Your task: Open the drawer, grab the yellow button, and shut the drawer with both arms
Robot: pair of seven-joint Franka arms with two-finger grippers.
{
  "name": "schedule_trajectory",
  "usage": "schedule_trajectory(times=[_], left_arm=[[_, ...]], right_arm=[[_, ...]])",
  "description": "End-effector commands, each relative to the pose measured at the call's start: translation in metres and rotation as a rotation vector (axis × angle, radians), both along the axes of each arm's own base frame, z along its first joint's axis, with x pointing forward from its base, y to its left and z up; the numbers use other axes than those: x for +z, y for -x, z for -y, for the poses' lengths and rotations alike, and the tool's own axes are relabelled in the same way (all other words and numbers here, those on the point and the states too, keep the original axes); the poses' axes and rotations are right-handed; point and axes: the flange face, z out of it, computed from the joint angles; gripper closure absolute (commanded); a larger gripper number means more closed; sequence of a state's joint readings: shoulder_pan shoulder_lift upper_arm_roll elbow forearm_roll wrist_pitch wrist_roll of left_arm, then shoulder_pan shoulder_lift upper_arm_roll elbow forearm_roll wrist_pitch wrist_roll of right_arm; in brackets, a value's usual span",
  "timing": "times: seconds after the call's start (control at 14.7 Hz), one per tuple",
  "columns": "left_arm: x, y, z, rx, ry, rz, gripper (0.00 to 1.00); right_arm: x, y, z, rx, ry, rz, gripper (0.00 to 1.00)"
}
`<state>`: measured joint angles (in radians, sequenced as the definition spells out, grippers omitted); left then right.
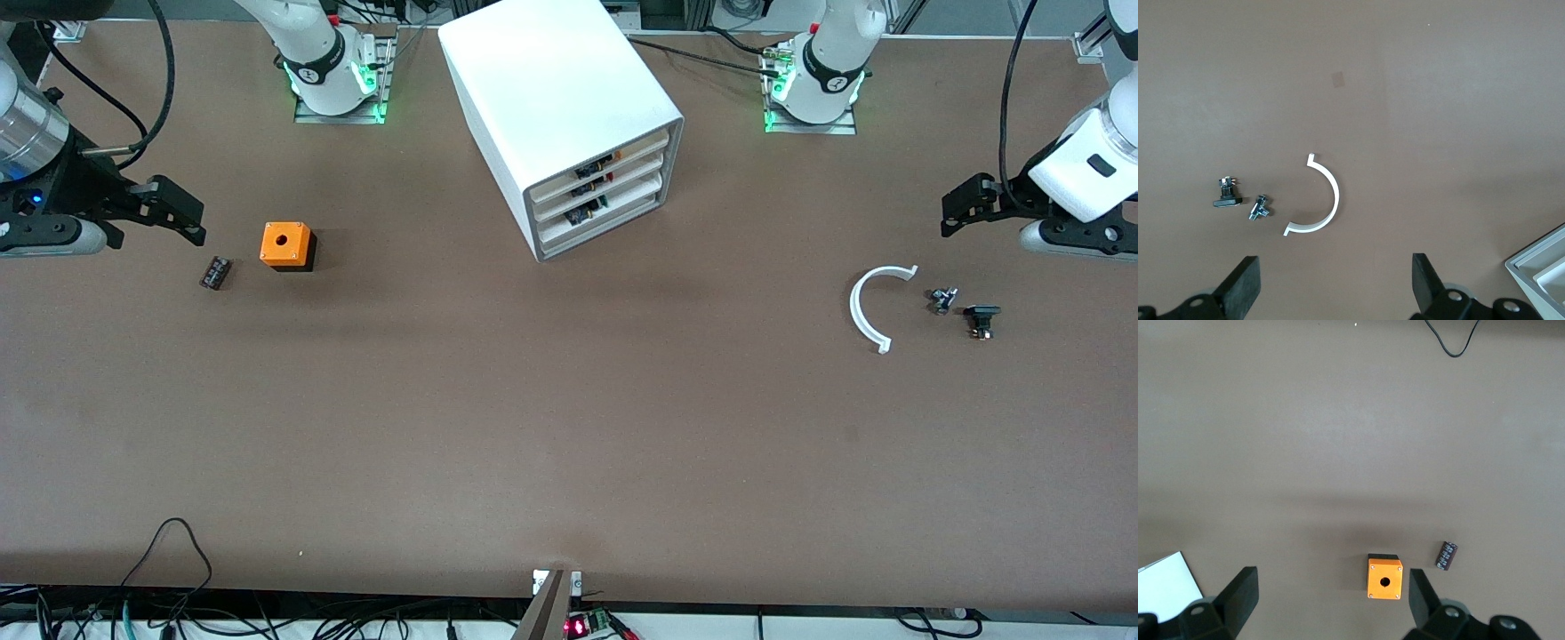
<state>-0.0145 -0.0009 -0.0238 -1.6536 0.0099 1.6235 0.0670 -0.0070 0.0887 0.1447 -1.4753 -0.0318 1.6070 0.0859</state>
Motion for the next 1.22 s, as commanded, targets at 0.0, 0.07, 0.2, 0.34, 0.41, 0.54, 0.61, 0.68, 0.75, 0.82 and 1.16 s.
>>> schedule_trajectory(times=[0.0, 0.07, 0.2, 0.34, 0.41, 0.54, 0.61, 0.68, 0.75, 0.82, 1.16], left_arm=[[0.002, 0.006, 0.002, 0.005, 0.009, -0.005, 0.00], [0.002, 0.006, 0.002, 0.005, 0.008, -0.005, 0.00], [0.002, 0.006, 0.002, 0.005, 0.009, -0.005, 0.00], [0.002, 0.006, 0.002, 0.005, 0.009, -0.005, 0.00], [0.002, 0.006, 0.002, 0.005, 0.008, -0.006, 0.00], [0.002, 0.006, 0.003, 0.003, 0.009, -0.006, 0.00], [0.002, 0.006, 0.002, 0.003, 0.008, -0.006, 0.00], [0.002, 0.006, 0.003, 0.003, 0.009, -0.006, 0.00], [0.002, 0.006, 0.003, 0.003, 0.009, -0.006, 0.00], [0.002, 0.006, 0.002, 0.003, 0.008, -0.006, 0.00], [-0.003, 0.013, 0.005, -0.008, 0.018, -0.065, 0.00]], right_arm=[[0.002, -0.002, 0.004, 0.000, -0.014, -0.013, 0.00], [0.004, -0.003, 0.006, -0.003, -0.014, -0.005, 0.00], [0.004, -0.002, 0.002, 0.003, -0.010, -0.007, 0.00], [0.004, -0.003, 0.002, -0.002, -0.011, -0.003, 0.00], [0.004, -0.003, 0.002, -0.009, -0.013, -0.003, 0.00], [-0.003, -0.001, -0.001, -0.011, -0.009, -0.021, 0.00], [-0.004, -0.002, -0.001, 0.001, -0.010, -0.020, 0.00], [-0.008, -0.004, -0.001, 0.002, -0.015, -0.027, 0.00], [-0.014, -0.007, -0.001, 0.002, -0.015, -0.037, 0.00], [-0.017, -0.010, 0.000, 0.000, -0.018, -0.038, 0.00], [-0.056, -0.032, 0.002, -0.001, -0.024, -0.070, 0.00]])
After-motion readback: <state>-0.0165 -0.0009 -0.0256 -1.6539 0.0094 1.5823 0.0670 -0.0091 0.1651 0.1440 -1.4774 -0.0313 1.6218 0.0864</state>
